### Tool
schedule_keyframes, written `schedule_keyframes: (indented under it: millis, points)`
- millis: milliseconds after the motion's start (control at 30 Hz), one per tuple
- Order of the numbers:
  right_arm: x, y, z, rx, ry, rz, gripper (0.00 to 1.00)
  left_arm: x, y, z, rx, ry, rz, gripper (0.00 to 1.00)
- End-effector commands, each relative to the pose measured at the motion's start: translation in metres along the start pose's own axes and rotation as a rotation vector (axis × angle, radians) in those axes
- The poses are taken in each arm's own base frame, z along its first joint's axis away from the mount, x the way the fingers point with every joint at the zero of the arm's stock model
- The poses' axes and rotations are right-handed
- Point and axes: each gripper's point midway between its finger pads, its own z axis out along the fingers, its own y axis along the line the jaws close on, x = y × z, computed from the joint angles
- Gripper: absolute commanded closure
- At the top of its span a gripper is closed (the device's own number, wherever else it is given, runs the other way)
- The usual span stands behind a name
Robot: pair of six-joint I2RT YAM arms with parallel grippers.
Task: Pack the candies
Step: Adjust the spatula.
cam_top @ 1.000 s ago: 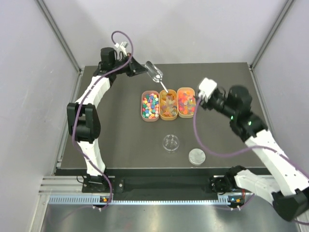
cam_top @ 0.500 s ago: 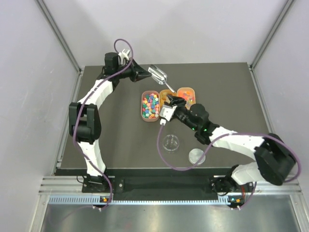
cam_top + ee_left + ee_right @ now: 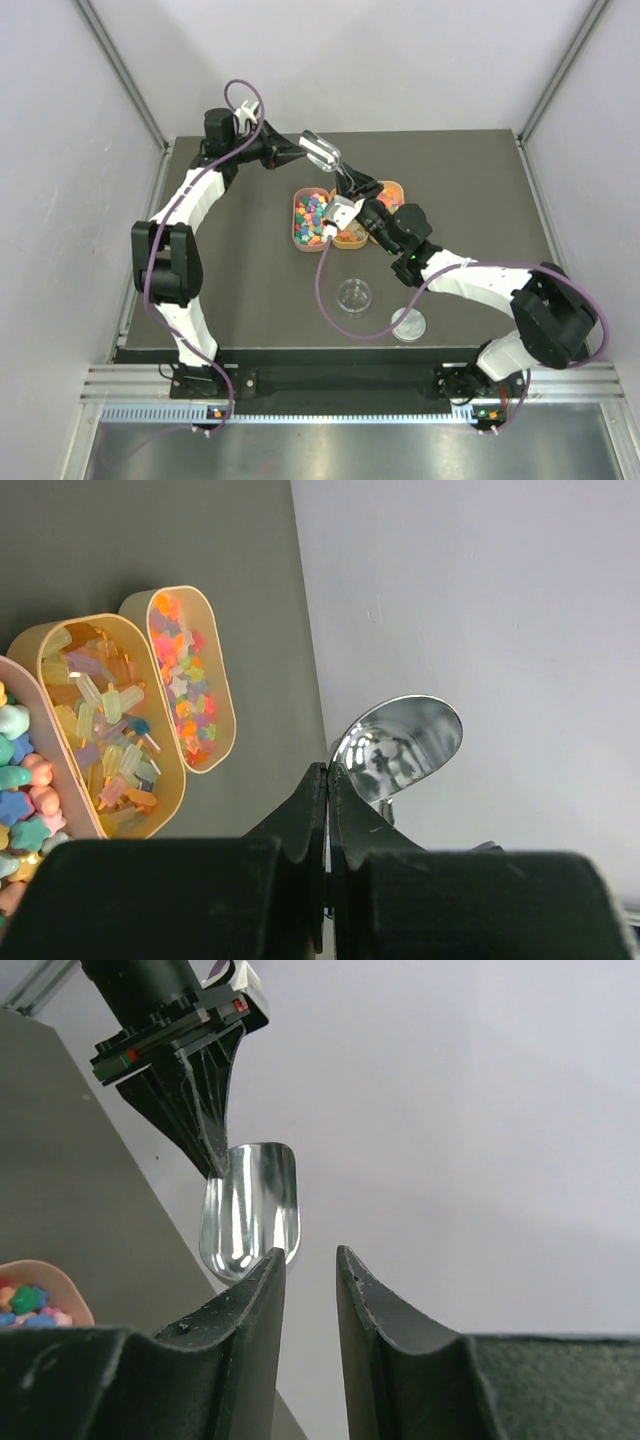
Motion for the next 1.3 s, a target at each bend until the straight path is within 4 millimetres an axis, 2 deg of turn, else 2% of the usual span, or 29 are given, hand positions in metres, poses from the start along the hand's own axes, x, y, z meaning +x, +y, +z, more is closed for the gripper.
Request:
schedule_keyframes:
  millis: [0,200,233,300,333,367,433,467,667,1033,1133,1167,1267]
  points:
    - [-0.011,-0.007,0.010,0.029,-0.040,0.018,0.72,0.001,-0.037,-0.019,0.090,-0.009,0.064,1.00]
    - [-0.006,0.016,0.007,-0.010,-0.082,-0.077,0.66,0.009,-0.054,-0.029,0.136,0.002,0.099,1.00]
    - [-0.008,0.011,0.007,0.023,-0.100,-0.107,0.65,0.012,-0.060,-0.032,0.146,0.008,0.114,1.00]
    - [-0.001,0.022,0.007,0.021,-0.097,-0.142,0.64,0.017,-0.062,-0.035,0.155,0.020,0.134,1.00]
    - [-0.005,0.015,0.007,0.059,-0.118,-0.170,0.64,0.021,-0.063,-0.036,0.162,0.036,0.140,1.00]
    - [-0.003,0.023,0.007,0.052,-0.125,-0.184,0.65,0.023,-0.061,-0.037,0.171,0.042,0.150,1.00]
    - [-0.007,0.021,0.006,0.078,-0.148,-0.225,0.65,0.028,-0.061,-0.039,0.180,0.058,0.152,1.00]
    - [-0.004,0.027,0.007,0.075,-0.149,-0.232,0.67,0.031,-0.057,-0.038,0.176,0.065,0.146,1.00]
    - [-0.001,0.025,0.011,0.112,-0.153,-0.255,0.70,0.035,-0.050,-0.039,0.161,0.080,0.154,1.00]
    - [0.001,0.012,0.016,0.166,-0.124,-0.255,0.82,0.033,-0.043,-0.038,0.152,0.078,0.150,1.00]
    - [0.000,0.009,0.016,0.175,-0.120,-0.252,0.93,0.034,-0.040,-0.038,0.149,0.082,0.145,1.00]
    - [0.001,0.008,0.016,0.176,-0.115,-0.250,1.00,0.034,-0.041,-0.038,0.150,0.081,0.146,1.00]
    - [0.003,0.004,0.017,0.191,-0.094,-0.244,1.00,0.034,-0.040,-0.038,0.148,0.080,0.149,1.00]
